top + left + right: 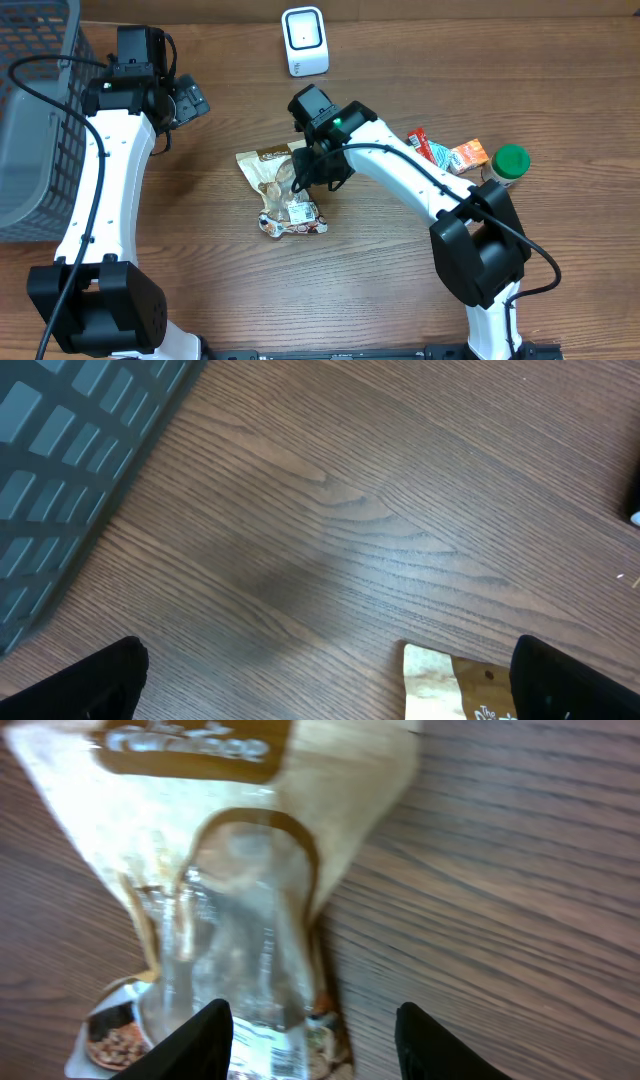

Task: Scan the item barcode
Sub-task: 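Release the pack and move the right gripper left onto the snack bag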

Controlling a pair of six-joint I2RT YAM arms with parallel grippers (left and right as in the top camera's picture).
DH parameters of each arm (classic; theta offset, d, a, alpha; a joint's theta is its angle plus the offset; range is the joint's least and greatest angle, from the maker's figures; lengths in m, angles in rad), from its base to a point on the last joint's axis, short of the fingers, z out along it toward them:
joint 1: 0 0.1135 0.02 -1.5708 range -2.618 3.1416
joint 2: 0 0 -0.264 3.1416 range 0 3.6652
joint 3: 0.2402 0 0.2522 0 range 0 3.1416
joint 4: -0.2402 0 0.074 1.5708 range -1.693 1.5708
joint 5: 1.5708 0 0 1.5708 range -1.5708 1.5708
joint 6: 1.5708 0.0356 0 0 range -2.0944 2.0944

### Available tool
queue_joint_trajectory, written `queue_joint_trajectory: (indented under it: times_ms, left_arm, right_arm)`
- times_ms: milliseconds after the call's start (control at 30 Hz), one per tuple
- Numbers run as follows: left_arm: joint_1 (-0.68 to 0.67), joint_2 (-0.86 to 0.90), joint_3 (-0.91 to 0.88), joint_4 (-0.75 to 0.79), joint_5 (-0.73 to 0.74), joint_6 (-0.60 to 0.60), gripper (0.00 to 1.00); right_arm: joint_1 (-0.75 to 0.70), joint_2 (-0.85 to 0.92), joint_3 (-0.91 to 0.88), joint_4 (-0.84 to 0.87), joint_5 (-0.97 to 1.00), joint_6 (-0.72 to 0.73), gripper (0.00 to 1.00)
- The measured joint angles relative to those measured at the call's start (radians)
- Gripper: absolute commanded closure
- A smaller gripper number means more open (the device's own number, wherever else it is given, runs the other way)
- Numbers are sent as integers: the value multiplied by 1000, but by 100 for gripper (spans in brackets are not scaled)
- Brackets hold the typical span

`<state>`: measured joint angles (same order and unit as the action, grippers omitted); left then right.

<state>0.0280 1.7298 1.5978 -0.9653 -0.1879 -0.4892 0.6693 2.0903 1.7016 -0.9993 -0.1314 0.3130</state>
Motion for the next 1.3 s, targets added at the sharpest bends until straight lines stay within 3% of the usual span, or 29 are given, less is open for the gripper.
queue_joint_trajectory:
  times_ms: [433, 1300]
  left_arm:
    - [0, 0, 0, 0, 0, 0, 0]
    - [0, 0, 0, 0, 0, 0, 0]
  right_arm:
    - [16, 0, -11, 71, 0, 0, 46]
    - [16, 0, -205, 317, 0, 20, 43]
